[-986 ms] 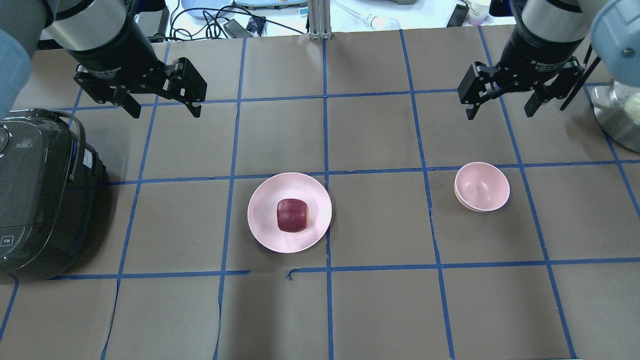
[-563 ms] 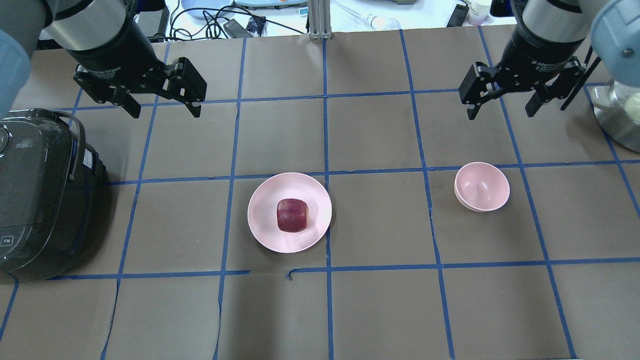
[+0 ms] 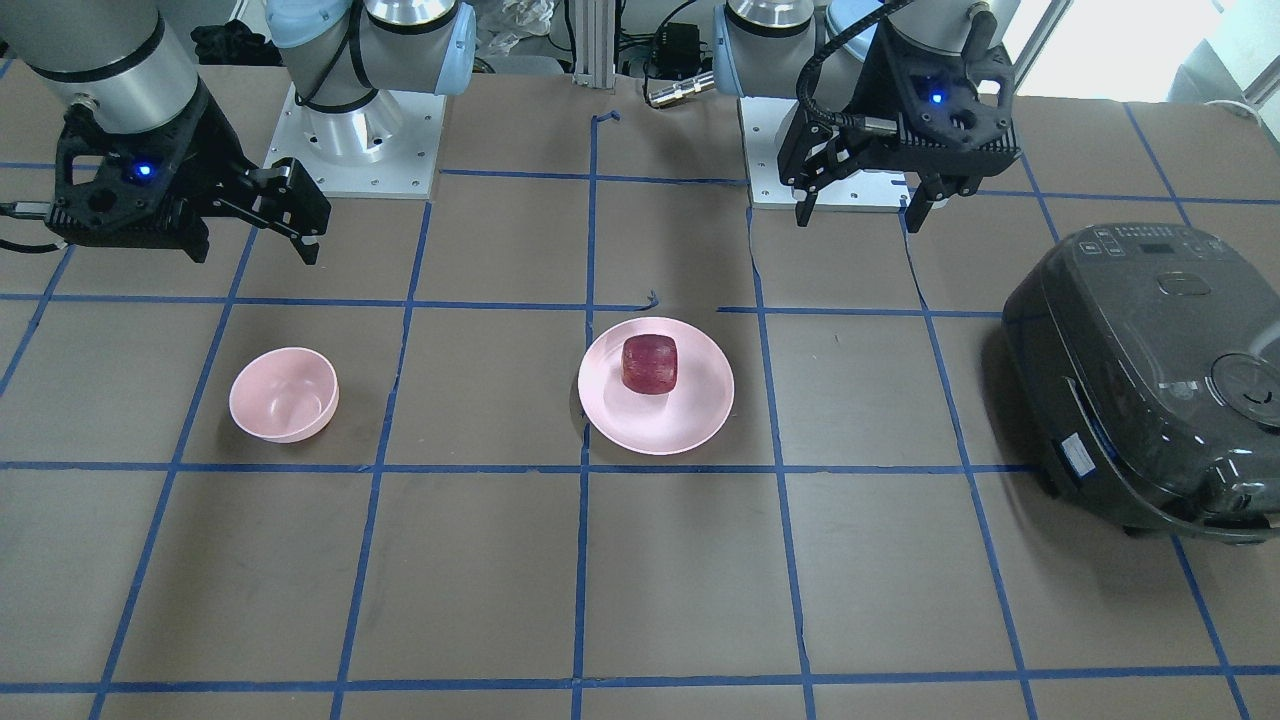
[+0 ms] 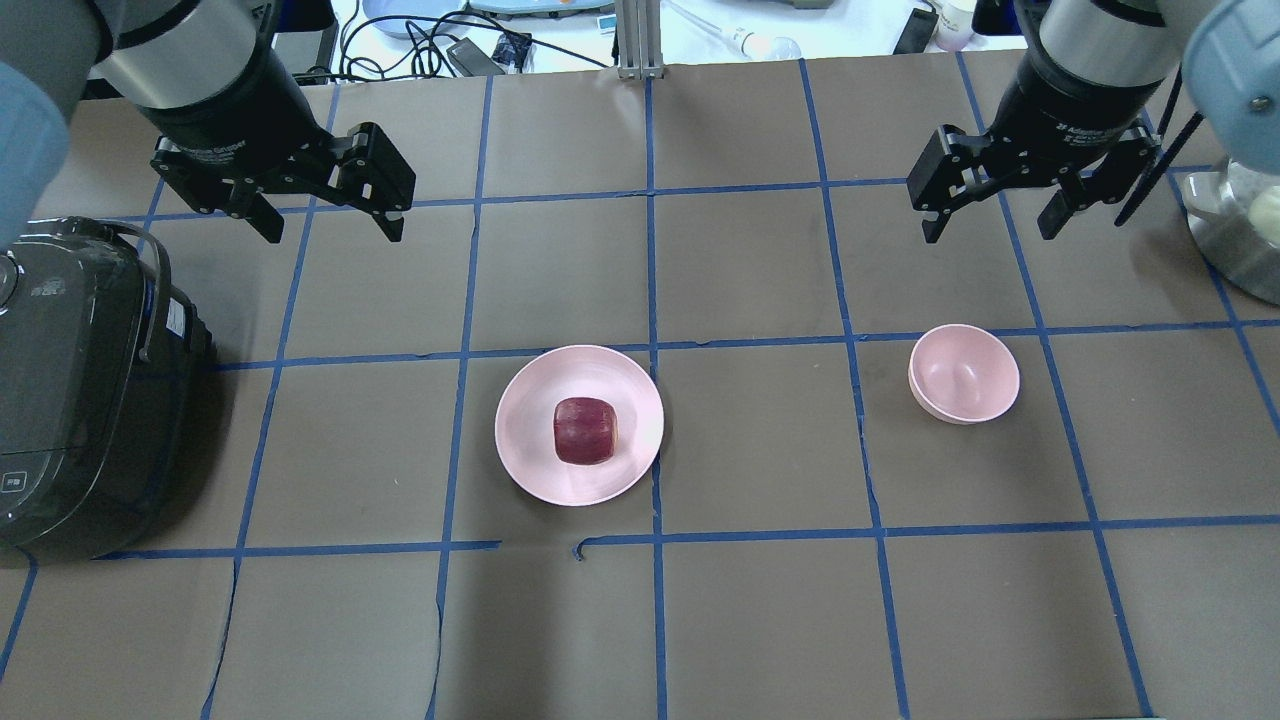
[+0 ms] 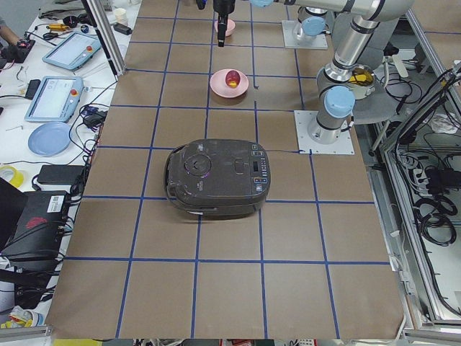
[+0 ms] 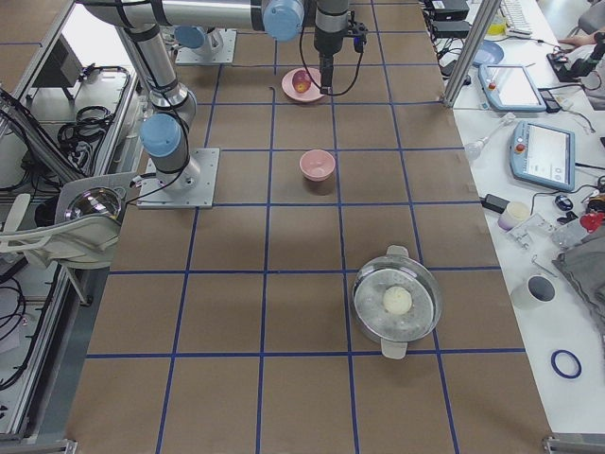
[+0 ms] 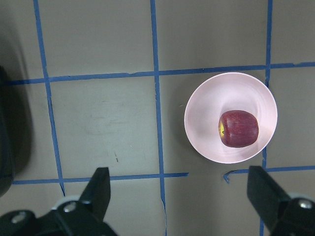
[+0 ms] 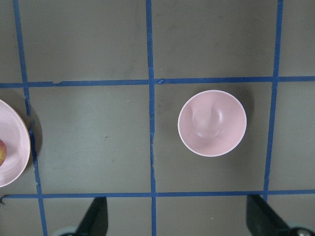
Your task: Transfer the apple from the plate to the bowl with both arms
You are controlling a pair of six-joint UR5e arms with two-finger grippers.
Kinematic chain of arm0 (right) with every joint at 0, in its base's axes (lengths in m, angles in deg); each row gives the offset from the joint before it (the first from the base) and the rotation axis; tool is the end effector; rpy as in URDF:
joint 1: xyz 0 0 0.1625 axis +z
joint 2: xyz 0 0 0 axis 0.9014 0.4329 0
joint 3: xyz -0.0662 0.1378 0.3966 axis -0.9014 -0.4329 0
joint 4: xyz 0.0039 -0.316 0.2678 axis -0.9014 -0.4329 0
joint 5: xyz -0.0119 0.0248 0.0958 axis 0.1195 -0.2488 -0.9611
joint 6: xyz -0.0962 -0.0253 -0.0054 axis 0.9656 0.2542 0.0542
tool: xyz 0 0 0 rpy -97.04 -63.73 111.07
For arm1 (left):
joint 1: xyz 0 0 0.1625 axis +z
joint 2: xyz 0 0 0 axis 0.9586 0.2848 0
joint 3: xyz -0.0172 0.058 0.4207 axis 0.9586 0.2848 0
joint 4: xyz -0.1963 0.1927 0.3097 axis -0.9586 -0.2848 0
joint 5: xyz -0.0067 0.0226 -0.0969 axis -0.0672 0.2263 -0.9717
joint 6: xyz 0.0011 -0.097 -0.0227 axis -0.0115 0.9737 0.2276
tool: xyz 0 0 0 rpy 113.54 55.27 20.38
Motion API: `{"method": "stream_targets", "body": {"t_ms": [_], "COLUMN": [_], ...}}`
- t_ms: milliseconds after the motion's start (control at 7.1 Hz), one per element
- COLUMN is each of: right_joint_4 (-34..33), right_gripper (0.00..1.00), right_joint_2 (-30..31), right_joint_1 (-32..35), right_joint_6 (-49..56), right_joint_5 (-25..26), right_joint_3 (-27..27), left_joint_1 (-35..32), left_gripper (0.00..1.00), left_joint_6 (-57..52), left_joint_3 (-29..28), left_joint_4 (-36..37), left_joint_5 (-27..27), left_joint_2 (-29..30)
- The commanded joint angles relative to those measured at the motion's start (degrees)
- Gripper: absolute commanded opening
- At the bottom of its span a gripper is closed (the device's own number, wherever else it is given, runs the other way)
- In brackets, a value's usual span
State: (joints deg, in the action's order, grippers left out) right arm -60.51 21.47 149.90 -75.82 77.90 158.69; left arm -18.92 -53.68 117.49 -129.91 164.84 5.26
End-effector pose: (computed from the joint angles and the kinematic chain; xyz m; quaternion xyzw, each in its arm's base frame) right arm 0.0967 -0.4931 0.4813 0.0057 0.9997 0.0233 0.0084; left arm -0.1523 -0.4690 0.5288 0.0190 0.9993 -0.0322 0.0018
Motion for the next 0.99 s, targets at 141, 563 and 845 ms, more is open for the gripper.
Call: {"method": "stream_targets", "body": {"t_ms": [141, 563, 845], "right_joint_4": [0.00, -1.14, -1.58], "right_gripper": [1.00, 1.00, 1.00], "right_joint_2": [-0.13, -2.49, -6.44], "right_joint_1": [-0.12, -6.14, -15.64], "right_joint_6": [0.84, 11.15, 20.25], "right_joint_5": [-0.03, -0.45, -0.55], "right_joint_3": [0.03, 0.64, 1.26], "left_joint_1": [-0.52, -2.88, -8.50], "left_gripper": [1.00, 1.00, 1.00], "left_joint_6": [1.39, 3.58, 12.42], "left_joint_3": [-0.12, 0.32, 2.15], "left_joint_4": [0.09, -0.17, 5.24], "left_joint_5": [-0.02, -0.02, -0.02], "left_joint_2": [1.52, 4.40, 10.36]}}
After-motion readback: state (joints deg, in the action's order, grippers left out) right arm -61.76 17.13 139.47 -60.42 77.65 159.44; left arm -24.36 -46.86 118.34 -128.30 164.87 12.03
